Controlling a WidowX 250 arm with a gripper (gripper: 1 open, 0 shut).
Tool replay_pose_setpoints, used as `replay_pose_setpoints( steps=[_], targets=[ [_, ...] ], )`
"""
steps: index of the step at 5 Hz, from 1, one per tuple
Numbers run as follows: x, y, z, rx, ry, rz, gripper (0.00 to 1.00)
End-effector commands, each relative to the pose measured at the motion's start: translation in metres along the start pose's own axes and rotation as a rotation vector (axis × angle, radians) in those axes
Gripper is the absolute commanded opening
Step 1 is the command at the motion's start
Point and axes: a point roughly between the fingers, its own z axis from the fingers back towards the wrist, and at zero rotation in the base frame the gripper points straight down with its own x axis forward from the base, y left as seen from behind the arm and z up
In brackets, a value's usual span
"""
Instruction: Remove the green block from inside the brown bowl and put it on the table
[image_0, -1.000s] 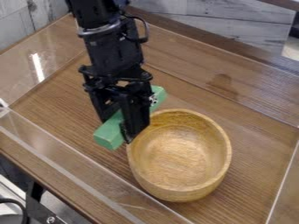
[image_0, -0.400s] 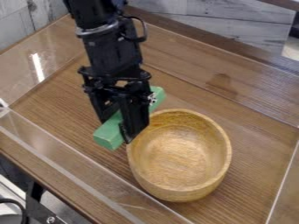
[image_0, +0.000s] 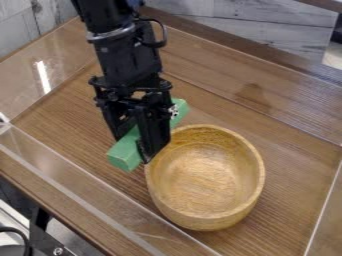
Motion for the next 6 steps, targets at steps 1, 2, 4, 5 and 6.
replay_pose_setpoints(
  steps=[1, 2, 4, 5, 6],
  targets=[
    [0.0081, 0.0013, 0.0117, 0.006, -0.043, -0.006, 0.0],
    [0.0092, 0.002, 0.012, 0.001, -0.043, -0.005, 0.0],
    [0.0112, 0.0032, 0.0126, -0.007, -0.042, -0.003, 0.0],
    [0.0123, 0.0038, 0.0128, -0.011, -0.041, -0.002, 0.0],
    [0.0133, 0.0046, 0.0127, -0.015, -0.039, -0.002, 0.0]
  ],
)
